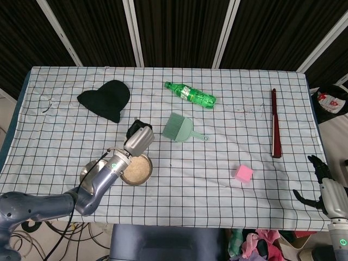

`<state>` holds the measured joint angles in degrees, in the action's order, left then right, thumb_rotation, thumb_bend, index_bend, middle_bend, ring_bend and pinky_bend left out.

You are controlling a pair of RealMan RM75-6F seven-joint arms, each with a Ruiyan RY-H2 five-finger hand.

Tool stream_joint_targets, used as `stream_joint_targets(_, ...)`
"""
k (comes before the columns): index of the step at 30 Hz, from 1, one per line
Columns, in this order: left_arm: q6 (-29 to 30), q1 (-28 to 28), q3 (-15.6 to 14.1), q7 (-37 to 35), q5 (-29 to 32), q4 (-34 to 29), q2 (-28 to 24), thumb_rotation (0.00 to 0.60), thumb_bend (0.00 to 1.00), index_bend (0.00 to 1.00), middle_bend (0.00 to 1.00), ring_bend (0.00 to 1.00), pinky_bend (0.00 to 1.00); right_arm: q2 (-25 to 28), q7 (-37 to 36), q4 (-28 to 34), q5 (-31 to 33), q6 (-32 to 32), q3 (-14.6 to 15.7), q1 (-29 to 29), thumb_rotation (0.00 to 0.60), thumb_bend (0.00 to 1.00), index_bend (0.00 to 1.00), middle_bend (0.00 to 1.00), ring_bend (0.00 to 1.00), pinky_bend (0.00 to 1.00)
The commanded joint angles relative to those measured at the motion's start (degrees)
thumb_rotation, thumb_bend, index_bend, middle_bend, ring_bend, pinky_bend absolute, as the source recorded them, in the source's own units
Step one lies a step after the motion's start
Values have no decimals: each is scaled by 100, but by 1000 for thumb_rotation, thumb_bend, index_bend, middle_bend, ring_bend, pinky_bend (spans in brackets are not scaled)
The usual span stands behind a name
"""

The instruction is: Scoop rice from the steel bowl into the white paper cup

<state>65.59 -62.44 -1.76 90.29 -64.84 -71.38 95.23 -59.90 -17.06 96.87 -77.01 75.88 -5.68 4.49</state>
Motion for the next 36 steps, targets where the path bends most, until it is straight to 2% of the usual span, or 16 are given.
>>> stream_joint_targets(1,26,31,22,37,-21,-44,-31,600,524,787,1000,1000,1000,2,-1,2,4,-2,-2,1,600,215,0,0,0,207)
stream_joint_targets(20,116,260,136,112,-146,-339,-241,600,523,787,1000,1000,1000,-15,39,13,-21,36,2,-9,600,216,0,0,0,207)
stream_joint_targets(36,295,470,356,106,30,-598,-426,600,523,787,1000,1000,1000,-24,57,25,-37,44,10,-11,600,216,0,0,0,207)
